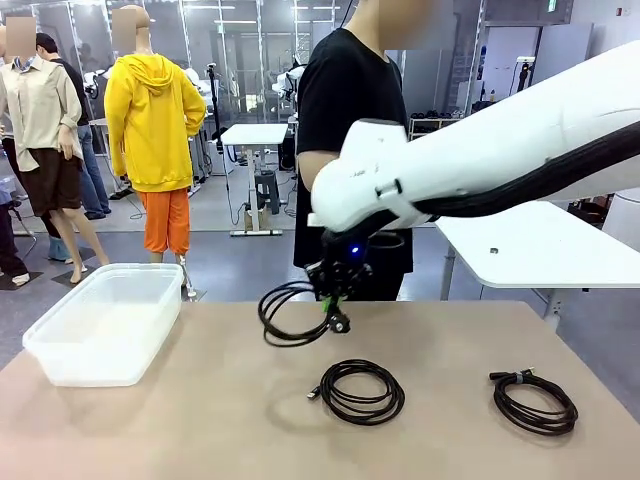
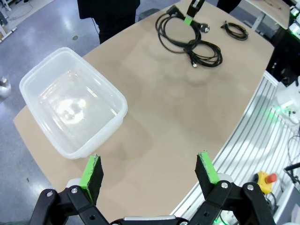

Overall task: Organize and store the cables.
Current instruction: Place the Power Cable into the Organizing box.

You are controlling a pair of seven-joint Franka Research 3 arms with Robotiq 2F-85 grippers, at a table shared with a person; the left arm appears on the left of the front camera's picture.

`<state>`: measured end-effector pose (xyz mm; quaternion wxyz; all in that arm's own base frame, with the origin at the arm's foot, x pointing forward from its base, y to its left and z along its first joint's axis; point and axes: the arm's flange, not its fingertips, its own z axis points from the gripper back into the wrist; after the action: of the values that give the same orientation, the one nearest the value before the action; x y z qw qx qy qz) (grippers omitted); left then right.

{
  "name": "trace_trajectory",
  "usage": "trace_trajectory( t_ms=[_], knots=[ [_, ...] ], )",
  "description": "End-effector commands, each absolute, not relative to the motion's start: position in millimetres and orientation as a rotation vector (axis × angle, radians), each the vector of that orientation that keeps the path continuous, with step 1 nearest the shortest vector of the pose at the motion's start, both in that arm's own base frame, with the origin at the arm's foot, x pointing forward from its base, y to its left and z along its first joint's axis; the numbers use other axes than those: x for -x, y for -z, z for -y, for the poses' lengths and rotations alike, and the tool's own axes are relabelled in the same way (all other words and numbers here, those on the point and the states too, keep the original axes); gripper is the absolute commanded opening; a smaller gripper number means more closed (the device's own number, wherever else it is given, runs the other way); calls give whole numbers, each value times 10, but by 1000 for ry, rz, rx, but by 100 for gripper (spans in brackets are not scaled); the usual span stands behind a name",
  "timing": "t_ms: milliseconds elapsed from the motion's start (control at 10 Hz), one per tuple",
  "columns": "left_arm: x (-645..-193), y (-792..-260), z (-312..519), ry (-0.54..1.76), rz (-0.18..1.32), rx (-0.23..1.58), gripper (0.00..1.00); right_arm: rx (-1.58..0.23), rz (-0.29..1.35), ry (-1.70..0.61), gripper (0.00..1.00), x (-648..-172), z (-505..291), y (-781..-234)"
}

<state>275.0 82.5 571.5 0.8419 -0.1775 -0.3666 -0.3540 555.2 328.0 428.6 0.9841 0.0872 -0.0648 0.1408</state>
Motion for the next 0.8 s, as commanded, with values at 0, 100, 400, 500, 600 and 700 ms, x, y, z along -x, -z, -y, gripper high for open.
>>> trace_trajectory(
  t_ms=[0,100,400,500,600,700],
  knots=[
    [-2753,-5721,-818,756,779,381,100,-153,147,-301,0,-5594,-3471,-4043],
    [-2753,-5721,-818,756,779,381,100,-177,111,-328,0,-5565,-3590,-3852],
    [-2753,-5721,-818,756,779,381,100,-190,95,-355,0,-5468,-3815,-3496],
    [-2753,-5721,-818,756,779,381,100,-196,113,-360,0,-5458,-3846,-3371],
    [-2753,-5721,-818,756,779,381,100,-197,110,-361,0,-5461,-3857,-3311],
    [-2753,-5721,-818,756,779,381,100,-193,111,-360,26,-5461,-3850,-3311]
  ],
)
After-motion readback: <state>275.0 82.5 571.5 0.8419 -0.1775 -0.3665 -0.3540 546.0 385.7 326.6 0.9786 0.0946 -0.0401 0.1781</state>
